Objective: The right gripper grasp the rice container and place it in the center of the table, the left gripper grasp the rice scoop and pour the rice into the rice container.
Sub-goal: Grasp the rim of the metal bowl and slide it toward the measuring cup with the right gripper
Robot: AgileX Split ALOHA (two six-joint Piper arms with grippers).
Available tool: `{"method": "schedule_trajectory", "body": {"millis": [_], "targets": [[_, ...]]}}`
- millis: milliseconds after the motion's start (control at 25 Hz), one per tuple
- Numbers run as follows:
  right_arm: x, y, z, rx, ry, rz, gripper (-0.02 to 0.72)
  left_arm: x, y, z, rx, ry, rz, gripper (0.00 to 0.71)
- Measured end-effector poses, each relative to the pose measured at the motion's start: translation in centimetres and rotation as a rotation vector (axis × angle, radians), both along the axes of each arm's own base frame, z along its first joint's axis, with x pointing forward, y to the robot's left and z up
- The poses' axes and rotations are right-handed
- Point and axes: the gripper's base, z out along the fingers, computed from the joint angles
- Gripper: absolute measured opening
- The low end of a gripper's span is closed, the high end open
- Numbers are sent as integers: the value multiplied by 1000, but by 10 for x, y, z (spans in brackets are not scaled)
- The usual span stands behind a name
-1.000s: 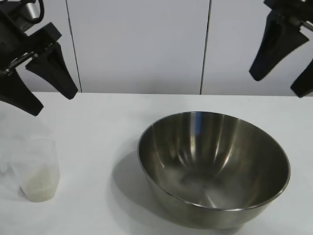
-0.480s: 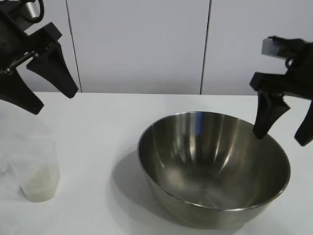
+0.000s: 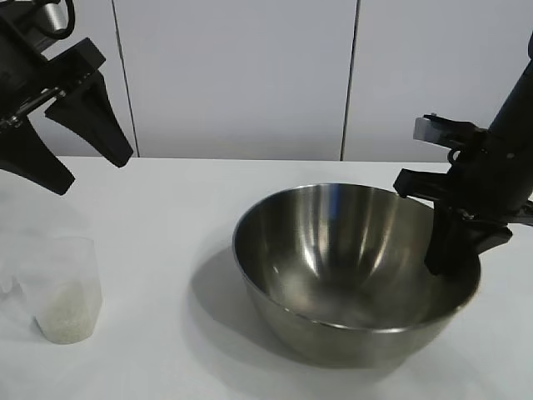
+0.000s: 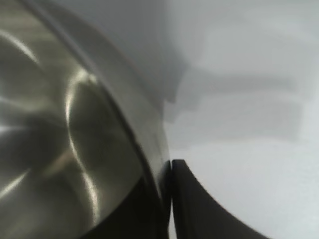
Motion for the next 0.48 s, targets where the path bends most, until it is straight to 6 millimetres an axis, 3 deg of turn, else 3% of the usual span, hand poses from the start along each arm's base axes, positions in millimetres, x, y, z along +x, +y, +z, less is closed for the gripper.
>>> {"method": "schedule_trajectory", "body": {"millis": [280, 480], "targets": [[-5, 7, 43, 84, -37, 9, 19, 0, 0, 0, -1, 0, 0, 542], [-6, 27, 45, 88, -42, -8, 19, 0, 0, 0, -1, 0, 0, 542]]}}
